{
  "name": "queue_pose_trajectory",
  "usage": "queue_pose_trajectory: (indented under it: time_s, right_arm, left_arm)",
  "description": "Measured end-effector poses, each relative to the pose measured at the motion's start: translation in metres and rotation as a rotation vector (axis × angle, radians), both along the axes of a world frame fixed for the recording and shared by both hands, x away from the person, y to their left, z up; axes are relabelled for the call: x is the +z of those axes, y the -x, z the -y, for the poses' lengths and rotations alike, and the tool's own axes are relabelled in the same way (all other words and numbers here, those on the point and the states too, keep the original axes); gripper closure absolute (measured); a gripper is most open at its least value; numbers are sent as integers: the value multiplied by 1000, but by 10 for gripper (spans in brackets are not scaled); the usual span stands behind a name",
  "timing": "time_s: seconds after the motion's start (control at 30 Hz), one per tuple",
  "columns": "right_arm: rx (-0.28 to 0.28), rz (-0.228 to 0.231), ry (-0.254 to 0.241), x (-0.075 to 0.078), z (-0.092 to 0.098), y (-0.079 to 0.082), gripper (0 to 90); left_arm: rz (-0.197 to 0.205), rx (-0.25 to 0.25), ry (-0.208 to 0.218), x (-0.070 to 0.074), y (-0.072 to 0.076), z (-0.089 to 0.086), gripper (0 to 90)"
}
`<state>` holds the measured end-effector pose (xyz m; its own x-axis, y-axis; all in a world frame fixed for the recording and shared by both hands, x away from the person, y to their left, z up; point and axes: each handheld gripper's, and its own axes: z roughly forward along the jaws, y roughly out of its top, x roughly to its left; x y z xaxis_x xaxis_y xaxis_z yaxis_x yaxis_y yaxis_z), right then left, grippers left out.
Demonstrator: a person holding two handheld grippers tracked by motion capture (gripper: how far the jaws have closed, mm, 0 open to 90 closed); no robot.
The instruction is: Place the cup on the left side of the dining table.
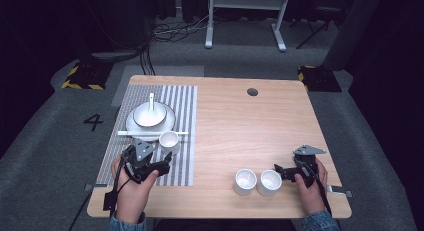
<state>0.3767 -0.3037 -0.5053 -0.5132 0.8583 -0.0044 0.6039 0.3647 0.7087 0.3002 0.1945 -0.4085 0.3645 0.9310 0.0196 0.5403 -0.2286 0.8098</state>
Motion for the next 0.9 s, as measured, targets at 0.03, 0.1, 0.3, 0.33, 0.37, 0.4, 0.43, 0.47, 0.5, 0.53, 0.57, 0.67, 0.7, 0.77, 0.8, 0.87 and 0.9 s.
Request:
queue_pose_trajectory:
  time_s: [0.03,0.1,0.3,0.33,0.37,0.4,0.43,0.47,0.5,0.53,0.57,0.67,0.7,0.77,0.8,0.87,0.9]
  right_arm:
    - [0,0,0,0,0,0,1]
    - [0,0,-1,0,0,0,1]
    - [0,0,0,0,0,0,1]
    - [0,0,0,0,0,0,1]
    - [0,0,0,0,0,0,1]
    - [0,1,0,0,0,0,1]
    - [0,1,0,0,0,0,1]
    - [0,0,0,0,0,0,1]
    - [1,0,0,0,0,0,1]
    - [1,0,0,0,0,0,1]
    - [0,0,0,0,0,0,1]
    - [0,0,0,0,0,0,1]
    - [0,0,0,0,0,0,1]
    - [1,0,0,0,0,0,1]
    - [0,0,0,0,0,0,1]
    - [1,0,0,0,0,0,1]
    - [1,0,0,0,0,0,1]
  left_arm:
    - [0,0,0,0,0,0,197]
    - [1,8,-5,1,6,-4,197]
    - [19,24,16,0,22,-14,211]
    - [40,30,38,-1,25,-16,211]
    - [59,28,59,-4,29,-21,220]
    - [59,28,59,-4,29,-21,219]
    - [61,22,64,-6,30,-23,219]
    - [56,12,62,-8,32,-25,219]
    - [43,-1,40,-14,33,-27,219]
    - [43,-1,40,-14,33,-27,219]
    - [32,-7,31,-17,34,-29,219]
    - [14,-19,43,-24,36,-33,227]
    - [8,-24,45,-26,38,-34,227]
    - [-13,-33,50,-32,41,-38,230]
    - [-21,-35,48,-35,42,-39,230]
    - [-34,-36,33,-39,43,-41,230]
    - [-39,-36,28,-40,43,-42,230]
